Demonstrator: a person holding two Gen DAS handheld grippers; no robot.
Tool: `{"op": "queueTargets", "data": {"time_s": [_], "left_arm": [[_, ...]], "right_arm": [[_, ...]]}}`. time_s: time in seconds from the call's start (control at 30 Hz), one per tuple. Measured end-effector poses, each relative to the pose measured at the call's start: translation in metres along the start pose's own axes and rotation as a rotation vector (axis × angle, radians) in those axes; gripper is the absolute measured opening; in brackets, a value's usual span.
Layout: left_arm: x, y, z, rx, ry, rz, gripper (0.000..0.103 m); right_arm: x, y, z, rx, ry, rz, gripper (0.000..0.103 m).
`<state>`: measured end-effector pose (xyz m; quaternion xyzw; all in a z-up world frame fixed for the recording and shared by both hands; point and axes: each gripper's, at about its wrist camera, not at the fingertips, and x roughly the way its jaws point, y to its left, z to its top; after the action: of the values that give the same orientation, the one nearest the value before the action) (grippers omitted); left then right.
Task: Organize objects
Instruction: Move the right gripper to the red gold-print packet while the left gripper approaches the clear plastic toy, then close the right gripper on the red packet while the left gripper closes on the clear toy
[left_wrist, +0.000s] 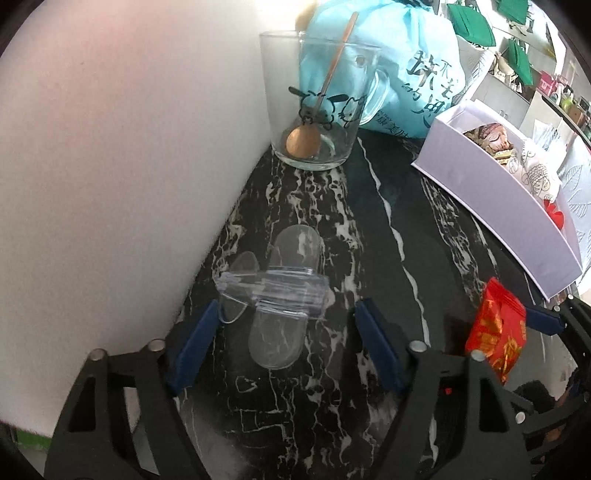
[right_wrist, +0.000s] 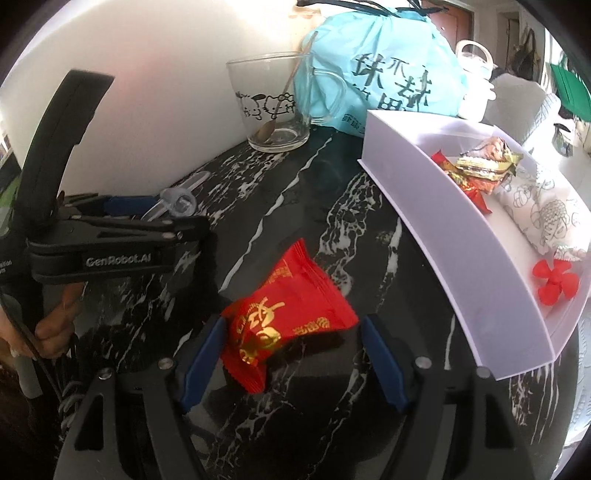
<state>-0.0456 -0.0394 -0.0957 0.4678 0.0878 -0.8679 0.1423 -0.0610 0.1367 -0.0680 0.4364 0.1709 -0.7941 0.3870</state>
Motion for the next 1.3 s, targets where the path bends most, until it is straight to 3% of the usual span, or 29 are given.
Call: {"op": "queueTargets", "data": {"time_s": [0.17, 0.37, 0.63, 0.8, 1.03, 1.3], "left_arm": [[-0.004, -0.006, -0.003, 0.032, -0.016, -0.019, 0.056], [-0.009, -0.016, -0.008, 0.069, -0.011, -0.038, 0.056], [-0.011, -0.037, -0.012, 0.111, -0.003, -0.067, 0.056], [-0.018, -0.047, -0.021, 0.126, -0.003, -0.078, 0.056], [-0.028, -0.051, -0.035, 0.129, -0.002, -0.116, 0.056], [-0.033, -0.051, -0.042, 0.118, 0.015, -0.134, 0.056]], "right_arm": [[-0.002, 0.001, -0.001, -0.015, -0.017, 0.017, 0.059], [-0.003, 0.007, -0.004, -0.042, -0.03, 0.046, 0.038], [-0.008, 0.0, -0.007, -0.007, -0.044, 0.072, 0.025], [-0.012, -0.009, -0.01, 0.026, -0.059, 0.084, 0.025], [-0.027, -0.017, -0.013, 0.069, -0.119, 0.2, 0.024], [-0.026, -0.012, -0.018, 0.071, -0.098, 0.195, 0.024]]}}
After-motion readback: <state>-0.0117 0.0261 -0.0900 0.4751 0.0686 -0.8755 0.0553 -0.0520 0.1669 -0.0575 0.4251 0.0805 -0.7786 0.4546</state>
